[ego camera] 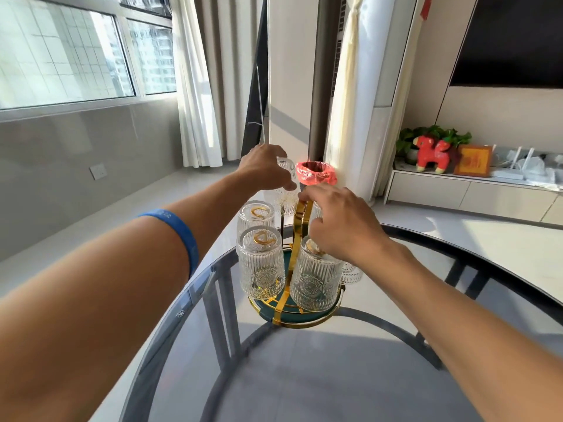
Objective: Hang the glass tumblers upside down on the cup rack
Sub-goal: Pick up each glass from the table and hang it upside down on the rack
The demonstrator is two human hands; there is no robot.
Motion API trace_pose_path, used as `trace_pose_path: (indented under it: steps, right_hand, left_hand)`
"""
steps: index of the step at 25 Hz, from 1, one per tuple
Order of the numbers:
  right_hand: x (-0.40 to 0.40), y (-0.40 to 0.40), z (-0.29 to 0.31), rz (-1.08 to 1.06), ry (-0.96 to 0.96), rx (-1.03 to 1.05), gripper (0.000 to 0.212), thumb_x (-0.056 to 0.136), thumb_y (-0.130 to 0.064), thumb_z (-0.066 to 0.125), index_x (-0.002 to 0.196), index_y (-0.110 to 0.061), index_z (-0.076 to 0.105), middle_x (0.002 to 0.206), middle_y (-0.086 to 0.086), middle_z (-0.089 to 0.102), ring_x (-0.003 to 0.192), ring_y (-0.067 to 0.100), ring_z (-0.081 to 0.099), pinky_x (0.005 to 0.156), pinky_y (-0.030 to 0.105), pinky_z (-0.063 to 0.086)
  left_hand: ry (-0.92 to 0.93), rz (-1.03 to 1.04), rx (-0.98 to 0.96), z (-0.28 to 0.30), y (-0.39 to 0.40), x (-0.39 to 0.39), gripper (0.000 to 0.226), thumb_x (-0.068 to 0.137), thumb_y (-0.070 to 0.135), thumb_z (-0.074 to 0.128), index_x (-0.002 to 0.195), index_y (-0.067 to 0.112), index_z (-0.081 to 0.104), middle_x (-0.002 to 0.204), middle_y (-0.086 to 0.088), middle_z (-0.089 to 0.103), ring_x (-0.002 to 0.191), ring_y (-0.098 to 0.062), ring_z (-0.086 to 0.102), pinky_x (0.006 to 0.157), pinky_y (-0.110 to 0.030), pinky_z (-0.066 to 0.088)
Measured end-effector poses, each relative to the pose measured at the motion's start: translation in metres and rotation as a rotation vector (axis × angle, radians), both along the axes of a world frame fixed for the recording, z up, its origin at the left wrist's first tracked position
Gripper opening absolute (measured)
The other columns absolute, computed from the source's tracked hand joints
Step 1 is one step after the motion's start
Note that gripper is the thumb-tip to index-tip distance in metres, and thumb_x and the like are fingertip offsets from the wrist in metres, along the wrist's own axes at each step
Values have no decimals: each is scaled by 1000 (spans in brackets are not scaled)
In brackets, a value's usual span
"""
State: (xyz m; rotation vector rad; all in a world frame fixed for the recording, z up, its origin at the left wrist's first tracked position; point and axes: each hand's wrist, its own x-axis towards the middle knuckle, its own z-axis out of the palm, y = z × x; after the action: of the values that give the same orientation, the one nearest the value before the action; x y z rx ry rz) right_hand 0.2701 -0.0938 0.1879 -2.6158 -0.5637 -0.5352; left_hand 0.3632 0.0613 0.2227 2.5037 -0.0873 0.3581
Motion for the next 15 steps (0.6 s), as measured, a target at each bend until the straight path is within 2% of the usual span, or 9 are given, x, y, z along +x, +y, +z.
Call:
trace_pose_path:
  steps: [4, 7, 9, 12, 15]
  right_hand:
    - [0, 3, 5, 3, -16, -37, 50, 71, -7, 49, 118, -22, 59, 123, 1, 62, 106, 29, 53, 75, 36, 35]
    - [0, 4, 9, -6, -10, -69, 47, 69, -10, 48, 113, -23, 59, 120, 1, 63, 103, 29, 52, 74, 35, 35]
    - [1, 4, 10, -22, 0, -66, 44, 70, -11, 48, 111, -23, 59, 118, 1, 63, 102, 28, 52, 74, 35, 36]
    - [-2, 6, 5, -17, -18, -66, 49, 70, -12, 50, 117, -23, 57, 119, 1, 62, 101, 27, 51, 73, 34, 33]
    - [-5, 7, 2, -20, -35, -45, 52, 71, -11, 50, 121, -22, 56, 119, 1, 61, 101, 28, 51, 74, 34, 33]
  left_hand:
    - [58, -31, 138, -13, 0, 15, 67, 69, 22, 84, 131, 15, 60, 133, -8, 61, 120, -26, 55, 89, -34, 44]
    - [59, -72, 273, -27, -5, 21, 58, 72, 23, 80, 126, 15, 63, 127, -6, 65, 115, -24, 58, 86, -31, 44]
    - [45, -93, 330, -35, -7, 23, 51, 74, 21, 77, 123, 14, 64, 127, -5, 65, 114, -25, 58, 91, -35, 48]
    - [45, -102, 355, -45, -7, 25, 42, 74, 17, 72, 116, 14, 66, 121, -7, 67, 108, -27, 60, 88, -41, 52]
    - [49, -85, 366, -45, -6, 22, 45, 76, 19, 71, 120, 17, 65, 120, -5, 66, 107, -27, 61, 85, -40, 53]
